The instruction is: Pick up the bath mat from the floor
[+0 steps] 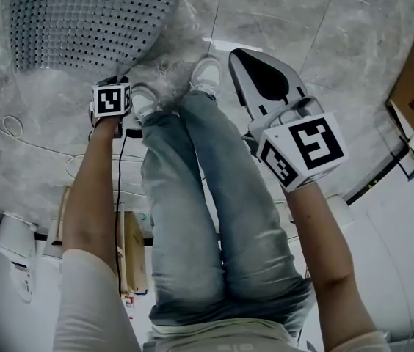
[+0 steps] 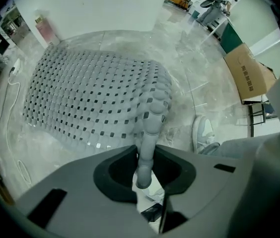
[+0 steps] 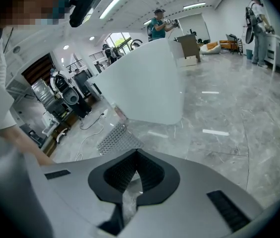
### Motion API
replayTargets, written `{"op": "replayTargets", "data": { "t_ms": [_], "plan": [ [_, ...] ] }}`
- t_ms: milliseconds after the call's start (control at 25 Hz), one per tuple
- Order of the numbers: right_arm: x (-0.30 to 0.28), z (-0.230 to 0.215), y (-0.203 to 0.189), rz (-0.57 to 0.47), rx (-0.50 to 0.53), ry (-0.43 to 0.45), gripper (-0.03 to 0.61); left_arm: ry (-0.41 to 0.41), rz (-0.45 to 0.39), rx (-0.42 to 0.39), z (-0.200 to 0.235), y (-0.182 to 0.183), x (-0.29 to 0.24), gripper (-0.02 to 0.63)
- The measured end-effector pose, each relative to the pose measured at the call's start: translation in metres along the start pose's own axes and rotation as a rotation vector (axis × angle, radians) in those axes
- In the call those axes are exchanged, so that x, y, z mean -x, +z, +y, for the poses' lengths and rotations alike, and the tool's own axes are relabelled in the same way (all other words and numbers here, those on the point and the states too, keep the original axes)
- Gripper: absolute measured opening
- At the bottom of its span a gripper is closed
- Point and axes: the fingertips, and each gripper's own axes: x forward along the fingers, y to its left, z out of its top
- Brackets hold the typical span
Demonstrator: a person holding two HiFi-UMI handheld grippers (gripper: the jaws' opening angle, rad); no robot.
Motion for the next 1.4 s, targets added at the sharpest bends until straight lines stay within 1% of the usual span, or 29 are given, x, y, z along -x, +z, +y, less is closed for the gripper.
{"op": "replayTargets", "data": {
  "t_ms": [80,280,640,920,1120,1240,1400],
  "plan": [
    [0.007,0.004,0.002,0.011,-0.004,-0.002,0.026,0.0,0.004,0.008,-0.007,0.002,0.013,0.089],
    [0.024,0.016,0.01,0.028,-0.015,-0.008,0.026,0.004,0.001,-0.011,-0.016,0.005,0.044,0.083],
    [0.063,0.028,0.026,0.02,-0.061,-0.046,0.026,0.02,-0.007,-0.038,-0.026,0.006,0.112,0.067],
    [0.087,0.04,0.04,0.008,-0.088,-0.083,0.026,-0.022,-0.025,-0.112,-0.043,-0.009,0.16,0.066],
    [0.1,0.062,0.052,0.004,-0.085,-0.097,0.026,-0.052,-0.06,-0.135,-0.04,-0.004,0.22,0.064],
    [0.111,0.077,0.06,0.004,-0.084,-0.106,0.026,-0.048,-0.083,-0.158,-0.037,-0.004,0.254,0.063],
    [0.129,0.098,0.077,-0.009,-0.093,-0.115,0.026,-0.046,-0.123,-0.148,-0.035,-0.001,0.301,0.061]
  ]
}}
